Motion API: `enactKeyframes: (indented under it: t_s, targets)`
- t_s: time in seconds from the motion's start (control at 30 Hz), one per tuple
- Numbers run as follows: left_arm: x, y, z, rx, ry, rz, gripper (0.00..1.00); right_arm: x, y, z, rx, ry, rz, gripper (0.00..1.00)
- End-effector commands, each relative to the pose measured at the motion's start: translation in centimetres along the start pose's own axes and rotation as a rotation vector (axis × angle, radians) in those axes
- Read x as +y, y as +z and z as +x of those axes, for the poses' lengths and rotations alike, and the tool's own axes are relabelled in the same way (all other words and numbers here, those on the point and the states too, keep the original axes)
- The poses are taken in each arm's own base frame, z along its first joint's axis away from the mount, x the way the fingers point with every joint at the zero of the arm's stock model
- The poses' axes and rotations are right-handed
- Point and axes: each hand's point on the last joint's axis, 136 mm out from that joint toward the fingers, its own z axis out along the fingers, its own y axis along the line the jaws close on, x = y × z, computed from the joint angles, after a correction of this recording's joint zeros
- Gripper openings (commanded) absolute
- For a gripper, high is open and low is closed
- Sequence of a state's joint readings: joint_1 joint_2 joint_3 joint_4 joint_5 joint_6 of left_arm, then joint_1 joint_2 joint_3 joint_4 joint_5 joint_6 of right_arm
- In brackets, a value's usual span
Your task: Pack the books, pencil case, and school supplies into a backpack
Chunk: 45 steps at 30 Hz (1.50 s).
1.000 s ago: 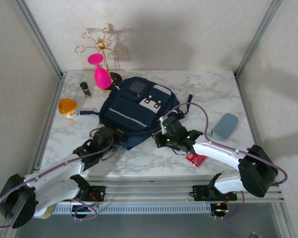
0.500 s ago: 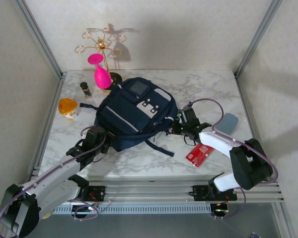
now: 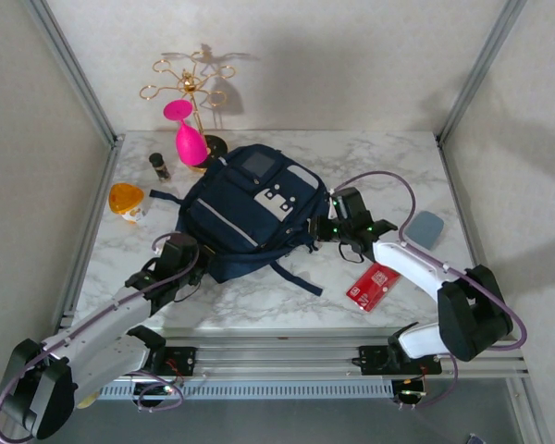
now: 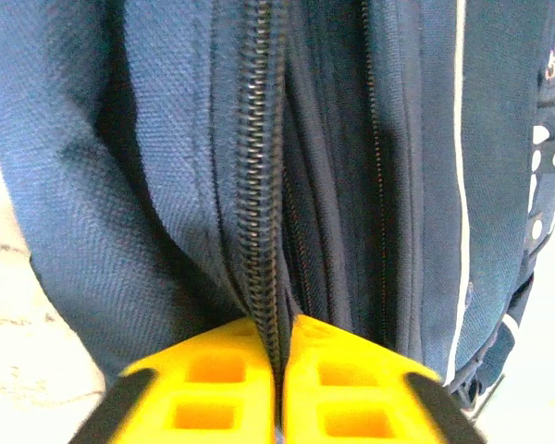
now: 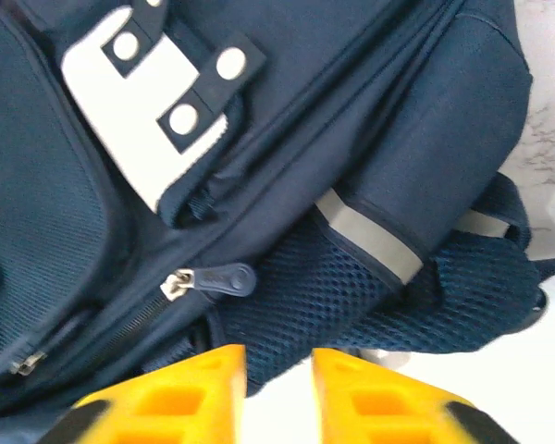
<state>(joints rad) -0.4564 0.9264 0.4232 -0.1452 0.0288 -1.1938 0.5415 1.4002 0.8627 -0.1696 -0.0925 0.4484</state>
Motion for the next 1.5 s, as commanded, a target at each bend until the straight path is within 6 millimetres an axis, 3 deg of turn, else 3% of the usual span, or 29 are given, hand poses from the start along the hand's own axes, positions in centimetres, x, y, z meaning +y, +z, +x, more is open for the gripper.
enactKeyframes:
  t_s: [0.0, 0.1, 0.3, 0.4, 0.53, 0.63, 0.77, 0.93, 1.0, 1.13, 1.27, 1.47]
  targets:
    - [-2.1, -1.0, -0.9, -0.034, 0.069, 0.016, 0.27, 1.2, 0.0, -0.6, 0.023, -0.007, -0.035, 0.4]
    - [-2.3, -1.8, -1.2, -0.051, 0.119, -0.022, 0.4, 1.8, 0.0, -1.7, 0.021, 0.001, -0.034, 0.48]
    - [-5.8, -3.5, -0.7, -0.089, 0.228, -0.008, 0.57, 1.7, 1.8, -2.7, 0.084, 0.049, 0.012, 0.63]
    - [-7.2, -2.4, 0.6, -0.051, 0.254, 0.018, 0.6, 1.7, 3.0, -2.7, 0.143, 0.163, 0.017, 0.73]
    - [-9.0, -0.8, 2.1, -0.01, 0.293, 0.063, 0.6, 1.7, 4.7, -3.1, 0.149, 0.233, 0.033, 0.76]
    - [-9.1, 0.6, 2.4, 0.005, 0.343, 0.018, 0.6, 1.0, 5.6, -3.5, 0.151, 0.26, 0.072, 0.75]
    - [-9.2, 2.0, 2.5, 0.002, 0.369, 0.001, 0.6, 2.3, 5.8, -4.2, 0.123, 0.28, 0.062, 0.65]
    - [-8.7, 3.1, 2.9, 0.014, 0.35, 0.003, 0.58, 2.3, 7.8, -1.8, 0.166, 0.362, 0.059, 0.56]
    - [-8.6, 3.3, 2.9, 0.013, 0.346, 0.005, 0.58, 2.1, 8.7, -1.8, 0.161, 0.377, 0.078, 0.55]
    - [-8.5, 3.5, 3.0, 0.018, 0.351, 0.002, 0.58, 2.0, 9.3, -4.1, 0.083, 0.376, 0.104, 0.44]
    - [-8.2, 3.7, 3.0, 0.018, 0.363, -0.011, 0.58, 1.1, 10.1, -4.8, 0.045, 0.378, 0.142, 0.43]
    - [-8.5, 4.0, 3.4, 0.037, 0.367, -0.004, 0.57, 2.0, 12.2, -5.5, 0.035, 0.375, 0.093, 0.48]
